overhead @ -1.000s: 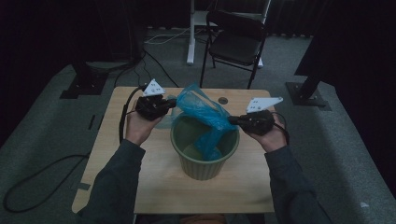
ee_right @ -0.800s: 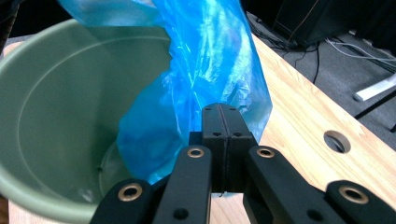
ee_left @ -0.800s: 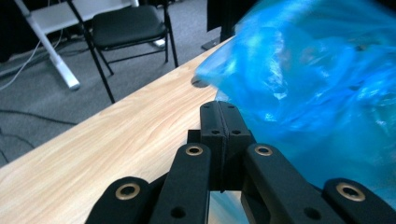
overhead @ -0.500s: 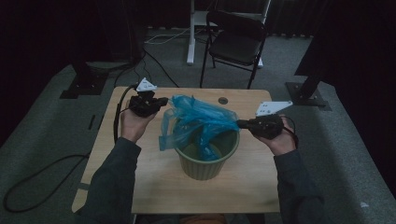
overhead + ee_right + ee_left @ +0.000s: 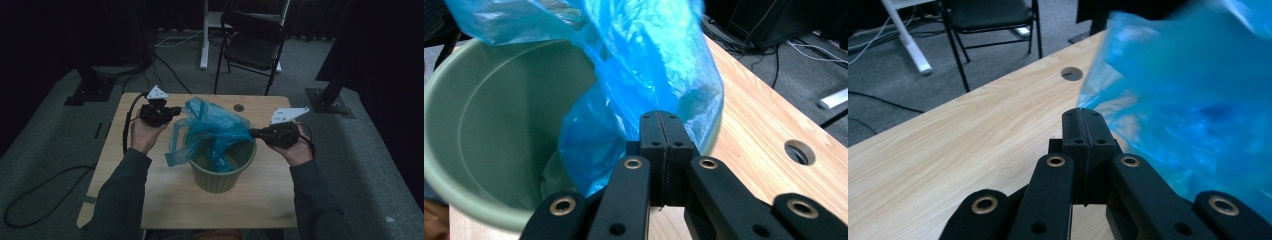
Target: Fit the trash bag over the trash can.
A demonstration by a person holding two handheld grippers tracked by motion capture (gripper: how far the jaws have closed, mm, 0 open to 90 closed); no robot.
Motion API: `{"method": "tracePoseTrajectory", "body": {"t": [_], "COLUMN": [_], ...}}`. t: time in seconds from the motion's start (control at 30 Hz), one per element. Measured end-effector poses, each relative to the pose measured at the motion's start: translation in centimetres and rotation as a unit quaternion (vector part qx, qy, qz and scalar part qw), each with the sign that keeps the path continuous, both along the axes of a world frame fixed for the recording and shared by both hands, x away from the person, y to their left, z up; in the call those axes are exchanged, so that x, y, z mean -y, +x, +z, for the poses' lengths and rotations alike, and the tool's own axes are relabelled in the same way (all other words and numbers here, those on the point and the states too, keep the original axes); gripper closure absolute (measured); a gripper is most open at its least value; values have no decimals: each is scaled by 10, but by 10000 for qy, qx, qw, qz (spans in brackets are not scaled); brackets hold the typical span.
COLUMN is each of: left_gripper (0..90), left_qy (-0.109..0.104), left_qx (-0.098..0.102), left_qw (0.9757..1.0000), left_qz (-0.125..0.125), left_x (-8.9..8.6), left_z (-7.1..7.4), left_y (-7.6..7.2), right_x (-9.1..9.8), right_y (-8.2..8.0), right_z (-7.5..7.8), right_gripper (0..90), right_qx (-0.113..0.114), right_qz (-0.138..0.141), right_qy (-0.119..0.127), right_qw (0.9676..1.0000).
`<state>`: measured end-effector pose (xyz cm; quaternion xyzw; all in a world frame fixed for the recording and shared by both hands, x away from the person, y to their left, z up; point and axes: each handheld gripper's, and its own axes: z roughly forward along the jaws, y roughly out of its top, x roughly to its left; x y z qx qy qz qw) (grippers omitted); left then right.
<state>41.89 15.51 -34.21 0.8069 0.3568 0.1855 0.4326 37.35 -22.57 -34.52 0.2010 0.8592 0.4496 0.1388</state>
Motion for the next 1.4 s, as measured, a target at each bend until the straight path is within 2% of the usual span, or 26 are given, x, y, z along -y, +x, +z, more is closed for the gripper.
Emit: {"method": "tracePoseTrajectory", "body": {"t": [0.13, 0.2, 0.3, 0.43, 0.63, 1.03, 1.27, 1.3, 1.4], "left_gripper": [899, 899, 898, 897, 887, 878, 868, 863, 851], "left_qy": [36, 38, 49, 40, 15, -8, 16, 4, 16], "left_qx": [26, 44, 67, 79, 110, 125, 145, 147, 156], "left_qw": [9999, 9998, 9997, 9996, 9994, 9988, 9983, 9982, 9982], "left_qz": [-133, -178, -216, -260, -329, -483, -567, -580, -583], "left_x": [8, 11, 13, 15, 23, 35, 40, 41, 41], "left_z": [0, 1, 2, 2, 4, 5, 5, 5, 5], "left_y": [-2, -3, -5, -4, -4, -6, -7, -8, -8], "right_x": [-9, -11, -8, -5, -15, -37, -45, -47, -45], "right_y": [2, 1, 0, -1, 4, 14, 18, 20, 25], "right_z": [-2, -2, 2, 11, 20, 19, 16, 15, 14], "right_gripper": [887, 819, 706, 636, 594, 517, 535, 605, 782], "right_qx": [-61, -42, 12, 113, 173, 85, 104, 136, 26], "right_qz": [105, 112, 80, -17, -48, -88, -229, -352, -416], "right_qy": [-63, -30, 146, 305, 368, 300, 94, 5, 6], "right_qw": [9999, 9999, 9999, 9995, 9992, 9995, 9996, 9993, 9991]}}
